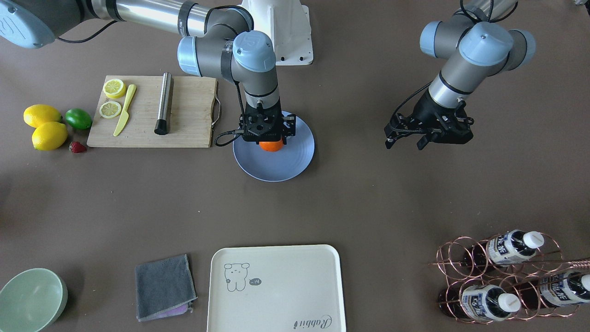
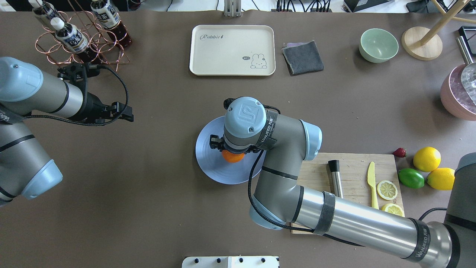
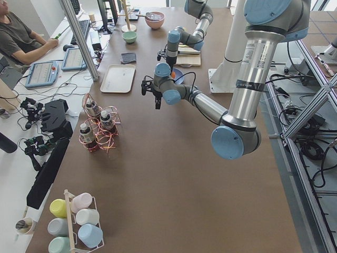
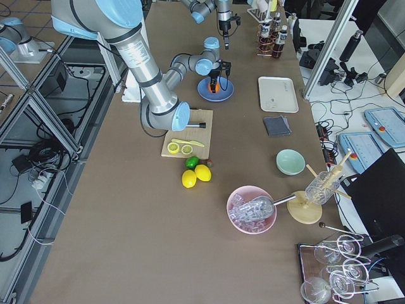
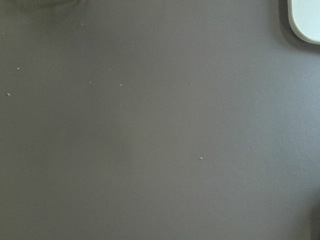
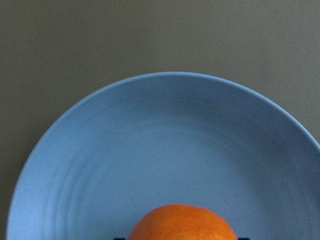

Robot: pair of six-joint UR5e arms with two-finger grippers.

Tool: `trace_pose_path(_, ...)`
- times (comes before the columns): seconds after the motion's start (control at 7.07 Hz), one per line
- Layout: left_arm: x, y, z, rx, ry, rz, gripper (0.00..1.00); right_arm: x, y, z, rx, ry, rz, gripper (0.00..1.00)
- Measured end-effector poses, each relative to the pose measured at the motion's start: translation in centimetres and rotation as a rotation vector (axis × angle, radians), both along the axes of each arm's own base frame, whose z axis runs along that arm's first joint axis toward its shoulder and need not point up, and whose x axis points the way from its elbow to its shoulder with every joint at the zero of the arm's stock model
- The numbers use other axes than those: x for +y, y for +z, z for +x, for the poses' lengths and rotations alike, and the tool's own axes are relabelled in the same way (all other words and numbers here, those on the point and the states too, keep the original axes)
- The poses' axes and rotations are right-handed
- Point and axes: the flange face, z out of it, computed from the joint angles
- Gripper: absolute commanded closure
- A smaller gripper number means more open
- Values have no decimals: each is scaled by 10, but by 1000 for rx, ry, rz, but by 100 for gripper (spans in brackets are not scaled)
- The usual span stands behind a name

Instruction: Pick orange to plate

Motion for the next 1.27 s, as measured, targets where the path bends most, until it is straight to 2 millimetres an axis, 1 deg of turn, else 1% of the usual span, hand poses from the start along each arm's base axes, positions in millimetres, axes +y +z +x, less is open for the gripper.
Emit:
trace_pose_path(0.28, 0, -3, 1, 4, 2, 3, 3, -5, 0, 2, 2, -9, 13, 0)
trace_pose_path(0.42, 0, -4, 0, 5, 8, 3, 3, -10, -3, 10, -9, -15, 12, 0)
trace_pose_path(0.57, -4, -2, -6, 1, 14, -7, 3, -24, -9, 41, -40, -21, -17, 0)
trace_pose_path(0.71, -14, 1, -22, -18, 21, -9, 3, -41, -7, 99, -71, -27, -51, 0)
trace_pose_path(0.85, -24, 7, -48, -56, 34, 8, 3, -54, 11, 171, -76, -43, -51, 0)
trace_pose_path(0.99, -31, 21, -84, -111, 51, 28, 3, -68, 41, 249, -53, -75, -22, 0)
trace_pose_path(1.13, -37, 42, -132, -165, 85, 54, 3, -84, 84, 325, -18, -116, 20, 0)
trace_pose_path(1.27, -41, 71, -192, -207, 126, 81, 3, -94, 138, 400, 24, -163, 71, 0)
